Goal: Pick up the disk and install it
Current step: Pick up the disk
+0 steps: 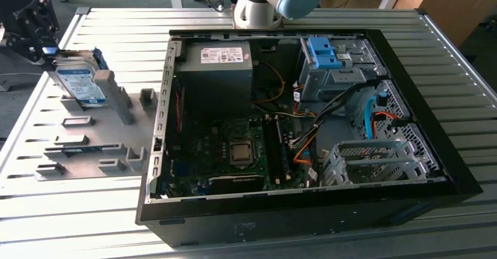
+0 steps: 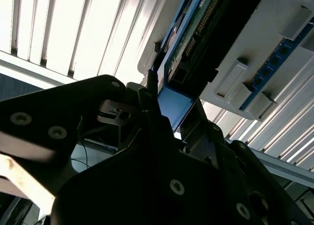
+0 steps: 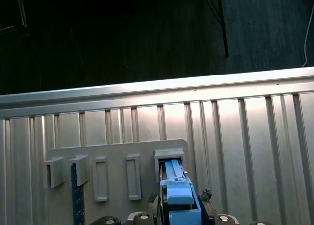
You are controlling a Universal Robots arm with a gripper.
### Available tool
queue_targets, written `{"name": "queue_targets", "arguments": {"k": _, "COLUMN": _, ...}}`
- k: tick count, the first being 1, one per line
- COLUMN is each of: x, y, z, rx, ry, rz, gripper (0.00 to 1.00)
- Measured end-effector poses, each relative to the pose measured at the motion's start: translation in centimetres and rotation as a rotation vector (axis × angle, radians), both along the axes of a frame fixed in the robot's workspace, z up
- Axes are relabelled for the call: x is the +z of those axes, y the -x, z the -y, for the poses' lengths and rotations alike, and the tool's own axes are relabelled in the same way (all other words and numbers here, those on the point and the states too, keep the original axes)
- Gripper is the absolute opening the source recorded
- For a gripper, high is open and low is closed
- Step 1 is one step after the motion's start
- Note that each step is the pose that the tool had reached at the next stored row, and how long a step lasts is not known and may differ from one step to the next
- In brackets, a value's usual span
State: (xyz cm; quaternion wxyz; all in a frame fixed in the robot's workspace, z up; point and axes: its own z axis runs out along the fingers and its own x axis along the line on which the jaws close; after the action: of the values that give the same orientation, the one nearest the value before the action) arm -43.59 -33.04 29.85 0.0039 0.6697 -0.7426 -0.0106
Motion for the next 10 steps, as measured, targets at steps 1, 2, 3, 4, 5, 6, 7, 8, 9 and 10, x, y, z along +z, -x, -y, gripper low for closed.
{"name": "queue_targets", "arguments": {"k": 1, "x": 0.00, "y": 0.00, "z": 0.00, "rx": 0.000, "ry": 0.0001, "rz": -0.0001, "gripper": 0.44}}
{"name": "queue_targets", "arguments": {"k": 2, "x": 0.00, "y": 0.00, "z": 0.00, "rx": 0.000, "ry": 0.0002, "rz": -0.0001, "gripper": 0.44}}
{"name": "queue_targets", "arguments": {"k": 3, "x": 0.00, "y": 0.00, "z": 0.00, "rx": 0.000, "ry": 0.0001, "rz": 0.0000, "gripper": 0.44}}
{"name": "queue_targets", "arguments": {"k": 4, "x": -0.01, "y": 0.00, "z": 0.00, "rx": 0.000, "ry": 0.0001, "rz": 0.0001, "gripper": 0.44}}
{"name": "queue_targets", "arguments": {"k": 5, "x": -0.02, "y": 0.00, "z": 0.00, "rx": 0.000, "ry": 0.0006, "rz": 0.0002, "gripper": 0.44}}
{"name": "queue_targets", "arguments": {"k": 6, "x": -0.07, "y": 0.00, "z": 0.00, "rx": 0.000, "ry": 0.0012, "rz": 0.0004, "gripper": 0.44}}
{"name": "queue_targets", "arguments": {"k": 7, "x": -0.13, "y": 0.00, "z": 0.00, "rx": 0.000, "ry": 0.0023, "rz": 0.0005, "gripper": 0.44}}
{"name": "queue_targets", "arguments": {"k": 8, "x": -0.22, "y": 0.01, "z": 0.00, "rx": 0.000, "ry": 0.0039, "rz": 0.0004, "gripper": 0.44}}
{"name": "queue_targets", "arguments": {"k": 9, "x": -0.30, "y": 0.00, "z": 0.00, "rx": 0.000, "ry": 0.0053, "rz": 0.0002, "gripper": 0.44}}
{"name": "queue_targets", "arguments": {"k": 10, "x": -0.41, "y": 0.00, "z": 0.00, "rx": 0.000, "ry": 0.0058, "rz": 0.0003, "gripper": 0.44}}
